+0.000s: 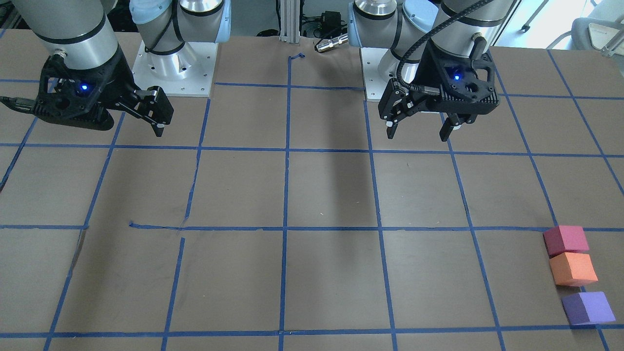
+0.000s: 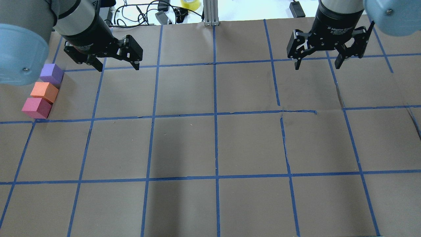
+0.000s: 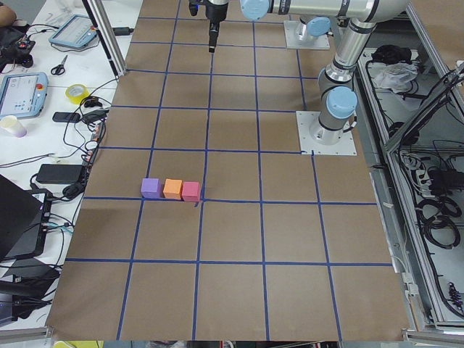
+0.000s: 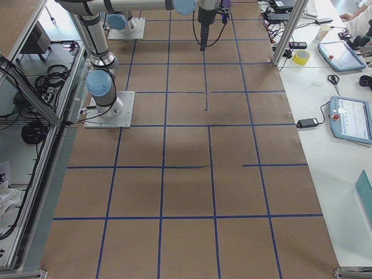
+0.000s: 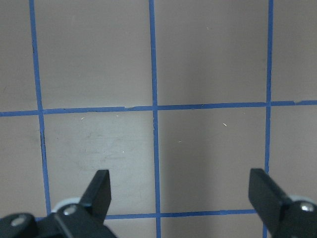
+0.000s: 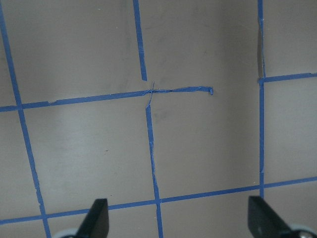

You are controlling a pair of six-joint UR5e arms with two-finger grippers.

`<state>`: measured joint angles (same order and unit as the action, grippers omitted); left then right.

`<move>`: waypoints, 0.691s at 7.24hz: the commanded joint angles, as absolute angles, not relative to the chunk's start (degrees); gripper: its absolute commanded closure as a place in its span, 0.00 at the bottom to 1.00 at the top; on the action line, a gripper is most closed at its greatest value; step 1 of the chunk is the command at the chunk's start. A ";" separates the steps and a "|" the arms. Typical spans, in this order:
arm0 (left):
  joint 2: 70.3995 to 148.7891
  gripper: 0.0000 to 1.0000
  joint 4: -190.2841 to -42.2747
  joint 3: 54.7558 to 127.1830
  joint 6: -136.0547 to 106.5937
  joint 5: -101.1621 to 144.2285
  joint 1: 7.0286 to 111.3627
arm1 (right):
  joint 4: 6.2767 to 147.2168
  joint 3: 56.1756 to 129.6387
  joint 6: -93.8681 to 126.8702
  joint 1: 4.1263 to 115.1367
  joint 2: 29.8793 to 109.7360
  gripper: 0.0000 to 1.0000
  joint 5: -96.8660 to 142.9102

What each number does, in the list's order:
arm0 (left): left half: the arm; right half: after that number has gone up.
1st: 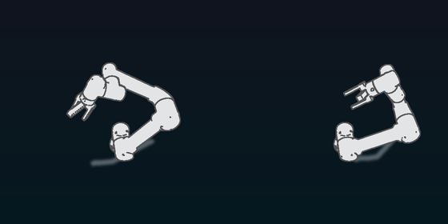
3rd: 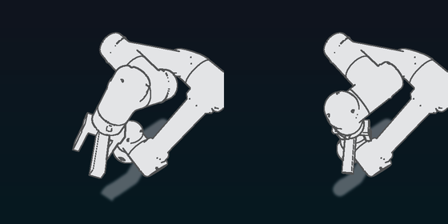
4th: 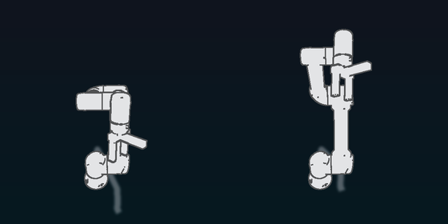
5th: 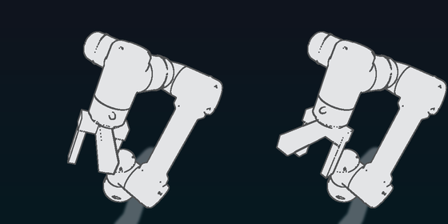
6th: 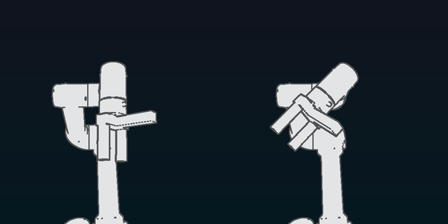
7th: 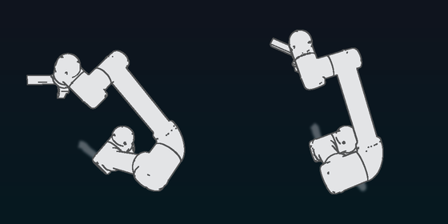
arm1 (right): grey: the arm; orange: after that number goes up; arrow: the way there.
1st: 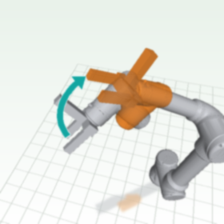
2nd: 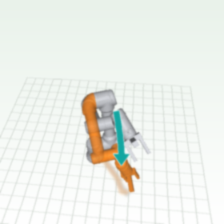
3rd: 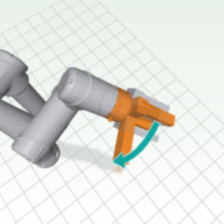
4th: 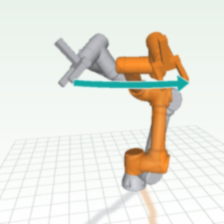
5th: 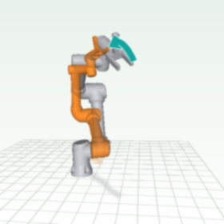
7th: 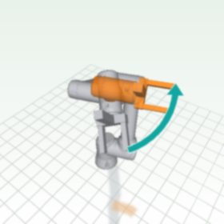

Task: Arrange blocks in a line

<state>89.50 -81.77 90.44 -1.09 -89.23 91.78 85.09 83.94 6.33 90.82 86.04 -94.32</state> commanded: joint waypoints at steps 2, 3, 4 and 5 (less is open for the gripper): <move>89.30 0.00 -81.74 90.53 -1.05 -89.21 91.85 | 87.88 83.94 6.42 90.88 85.52 0.00 -93.78; 89.30 0.00 -81.74 90.53 -1.05 -89.21 91.85 | 87.80 83.94 6.42 90.79 85.60 0.00 -93.78; 89.30 0.00 -81.74 90.53 -1.05 -89.21 91.85 | 87.80 83.94 6.42 90.79 85.69 0.00 -93.69; 89.21 0.00 -81.83 90.53 -1.05 -89.30 91.93 | 87.63 83.94 6.59 90.79 85.87 0.00 -93.52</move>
